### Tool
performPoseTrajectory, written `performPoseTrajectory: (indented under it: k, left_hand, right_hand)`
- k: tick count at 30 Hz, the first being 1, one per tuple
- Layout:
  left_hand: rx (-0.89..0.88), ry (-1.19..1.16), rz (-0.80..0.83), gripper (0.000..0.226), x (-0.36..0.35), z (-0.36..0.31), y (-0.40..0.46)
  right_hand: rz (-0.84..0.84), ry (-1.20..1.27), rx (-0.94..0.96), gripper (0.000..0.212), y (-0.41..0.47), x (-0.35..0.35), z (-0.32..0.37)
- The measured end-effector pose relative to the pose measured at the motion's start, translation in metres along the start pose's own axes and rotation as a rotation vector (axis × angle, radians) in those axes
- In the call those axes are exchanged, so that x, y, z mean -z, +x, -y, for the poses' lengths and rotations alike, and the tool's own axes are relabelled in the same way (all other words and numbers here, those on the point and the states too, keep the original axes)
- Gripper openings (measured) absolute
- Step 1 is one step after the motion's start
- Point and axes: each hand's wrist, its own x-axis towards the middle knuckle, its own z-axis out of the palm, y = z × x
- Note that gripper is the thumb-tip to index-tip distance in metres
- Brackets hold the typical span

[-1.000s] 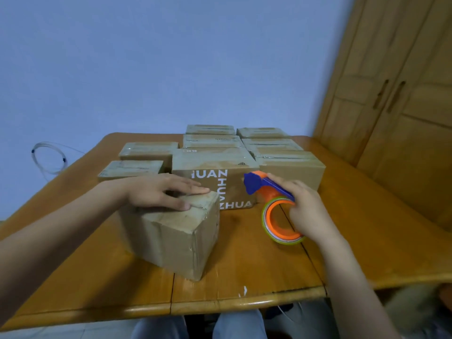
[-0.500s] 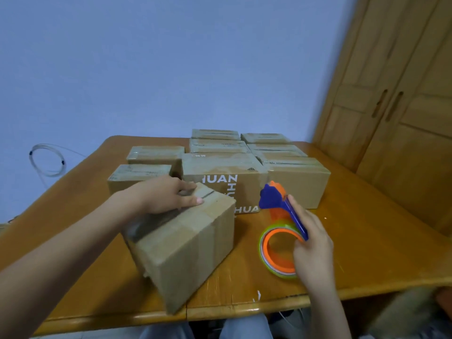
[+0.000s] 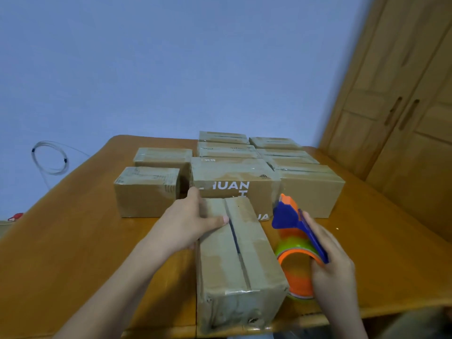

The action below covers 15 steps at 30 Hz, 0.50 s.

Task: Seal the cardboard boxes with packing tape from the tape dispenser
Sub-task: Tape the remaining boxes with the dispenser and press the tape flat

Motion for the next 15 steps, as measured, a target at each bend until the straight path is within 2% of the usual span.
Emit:
performPoseTrajectory:
  k: [3,5,6,8,10,11,13,15]
  left_hand:
    - [-0.008,0.048,-0.020,0.050,0.000,-0.001,-0.004]
    - [-0.038,0.161,-0.053,0.049,0.004,0.001,-0.004]
    - [-0.057,0.247,-0.090,0.048,0.006,0.002,-0.003]
    - [-0.119,0.344,-0.232,0.041,0.010,0.000,-0.004]
    - [-0.223,0.187,-0.341,0.042,0.011,-0.008,-0.007]
    - [-0.274,0.024,-0.327,0.050,0.011,-0.014,-0.009]
    - [-0.302,-0.329,-0.163,0.063,0.009,-0.031,-0.013]
    - [-0.236,-0.564,0.064,0.068,0.005,-0.046,-0.013]
  right_hand:
    - [0.012,-0.029,0.035,0.098,0.004,0.003,0.000]
    - [0.019,-0.006,0.057,0.085,0.007,0.005,0.001]
    - [0.020,-0.003,0.063,0.078,0.009,0.005,0.001]
    - [0.016,-0.037,0.094,0.085,0.013,0.007,0.002]
    - [-0.025,-0.105,0.165,0.109,0.017,0.009,0.004]
    - [-0.050,-0.130,0.201,0.113,0.018,0.010,0.006]
    - [-0.086,-0.169,0.297,0.103,0.019,0.010,0.012]
    - [-0.134,-0.186,0.366,0.100,0.020,0.011,0.019]
